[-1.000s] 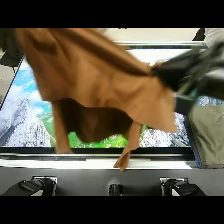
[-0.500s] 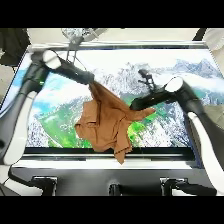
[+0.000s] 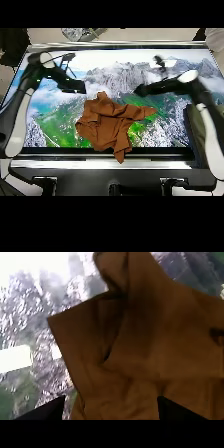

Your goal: Fold the shirts.

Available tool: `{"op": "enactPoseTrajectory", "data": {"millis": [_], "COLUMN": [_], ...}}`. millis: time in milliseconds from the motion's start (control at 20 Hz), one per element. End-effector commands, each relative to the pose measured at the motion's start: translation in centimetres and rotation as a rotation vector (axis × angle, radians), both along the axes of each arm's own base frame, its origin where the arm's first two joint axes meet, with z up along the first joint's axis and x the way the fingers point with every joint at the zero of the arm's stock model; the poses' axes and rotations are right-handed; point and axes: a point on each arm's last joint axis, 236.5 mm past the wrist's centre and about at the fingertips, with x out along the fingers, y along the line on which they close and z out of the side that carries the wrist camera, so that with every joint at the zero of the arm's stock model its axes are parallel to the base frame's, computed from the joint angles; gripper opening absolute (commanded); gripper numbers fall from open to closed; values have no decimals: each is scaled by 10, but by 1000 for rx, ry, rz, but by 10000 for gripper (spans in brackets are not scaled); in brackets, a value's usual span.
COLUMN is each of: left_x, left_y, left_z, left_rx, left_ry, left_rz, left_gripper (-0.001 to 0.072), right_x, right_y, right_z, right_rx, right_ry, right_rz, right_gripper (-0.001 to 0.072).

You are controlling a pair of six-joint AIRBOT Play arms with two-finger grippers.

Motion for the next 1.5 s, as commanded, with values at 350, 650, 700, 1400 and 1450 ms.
{"op": "enactPoseTrajectory", "data": {"millis": [350,650,700,1400,1450], "left_x": [-200,-223,-217,-174,-156], "left_y": [-37,-96,-103,-67,-42], "left_z": [-106,-133,-134,-132,-123], "left_rx": [-395,-463,-474,-480,-466], "left_ry": [364,324,298,199,158], "left_rz": [261,280,296,375,396], "left_gripper": [720,720,720,36,36], "right_x": [-78,-77,-79,-75,-75], "right_y": [-157,-126,-120,-85,-86], "right_z": [-35,-47,-47,-90,-92], "right_rx": [-249,-268,-270,-176,-176], "right_ry": [257,242,243,351,358], "right_rz": [-86,-1,21,82,83], "right_gripper": [686,701,704,704,703]}}
